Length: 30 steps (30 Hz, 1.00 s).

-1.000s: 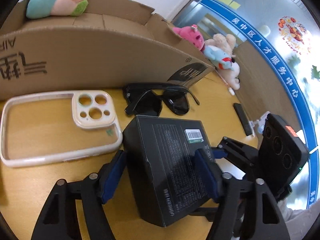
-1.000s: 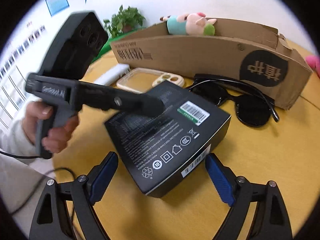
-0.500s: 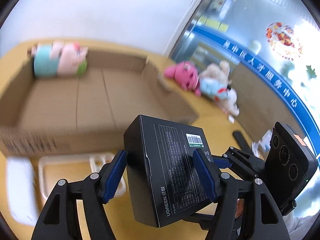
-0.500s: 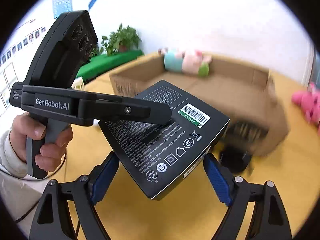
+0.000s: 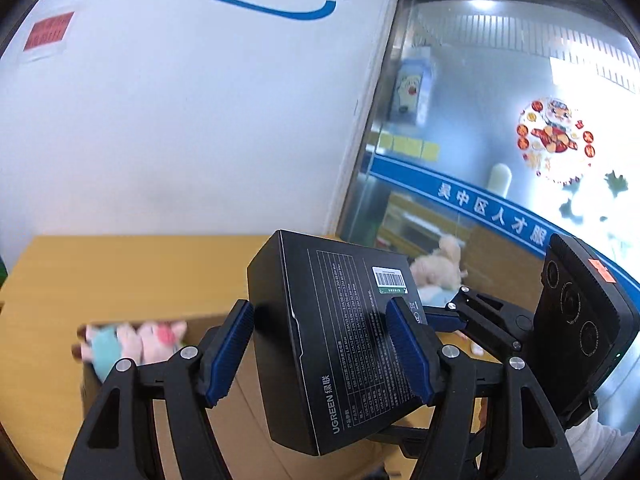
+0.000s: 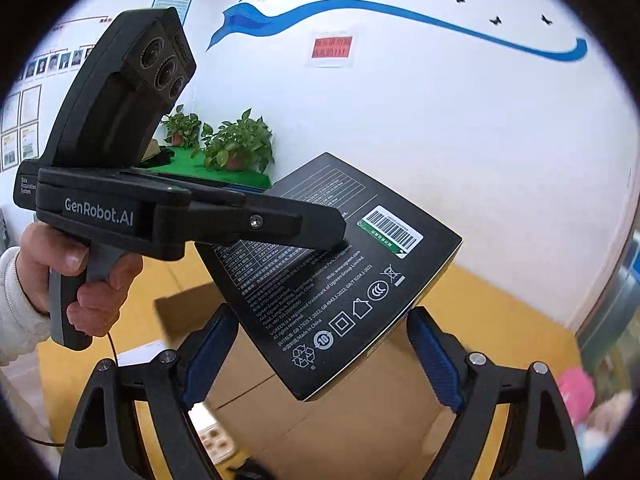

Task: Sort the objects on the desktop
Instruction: 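Carry the black box into the cardboard box and open both grippers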

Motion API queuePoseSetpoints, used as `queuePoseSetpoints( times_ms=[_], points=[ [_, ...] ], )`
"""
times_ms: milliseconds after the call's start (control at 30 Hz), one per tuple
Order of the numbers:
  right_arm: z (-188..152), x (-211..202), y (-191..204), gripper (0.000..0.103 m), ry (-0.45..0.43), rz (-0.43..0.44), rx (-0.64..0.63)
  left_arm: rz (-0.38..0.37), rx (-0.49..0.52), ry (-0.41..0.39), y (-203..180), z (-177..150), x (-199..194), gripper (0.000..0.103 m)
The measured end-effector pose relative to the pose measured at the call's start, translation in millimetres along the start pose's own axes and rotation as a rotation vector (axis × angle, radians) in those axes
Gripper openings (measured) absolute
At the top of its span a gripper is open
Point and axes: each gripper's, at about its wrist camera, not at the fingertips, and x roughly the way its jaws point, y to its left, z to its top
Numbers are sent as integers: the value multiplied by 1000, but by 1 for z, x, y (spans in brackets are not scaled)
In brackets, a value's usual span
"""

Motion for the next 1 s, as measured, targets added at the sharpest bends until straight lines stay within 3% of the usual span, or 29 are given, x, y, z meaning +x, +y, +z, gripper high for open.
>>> queuePoseSetpoints(
  times_ms=[167,300,567,733,1000],
  points=[
    [35,33,-47,87,19,26,-16,22,-16,15,26,44,44,66],
    [37,80,-82,87,92,69,4,40,-66,88,59,49,97,66],
    [-18,198,-132,87,306,250,105,108,-236,314,129,-9,206,66],
    [-60,259,-145,87,405,336,201,123,-315,454,155,-46,252,66],
    [-108,304,-149,86,526,382,283,181,-366,661,165,-86,292,63]
  ],
)
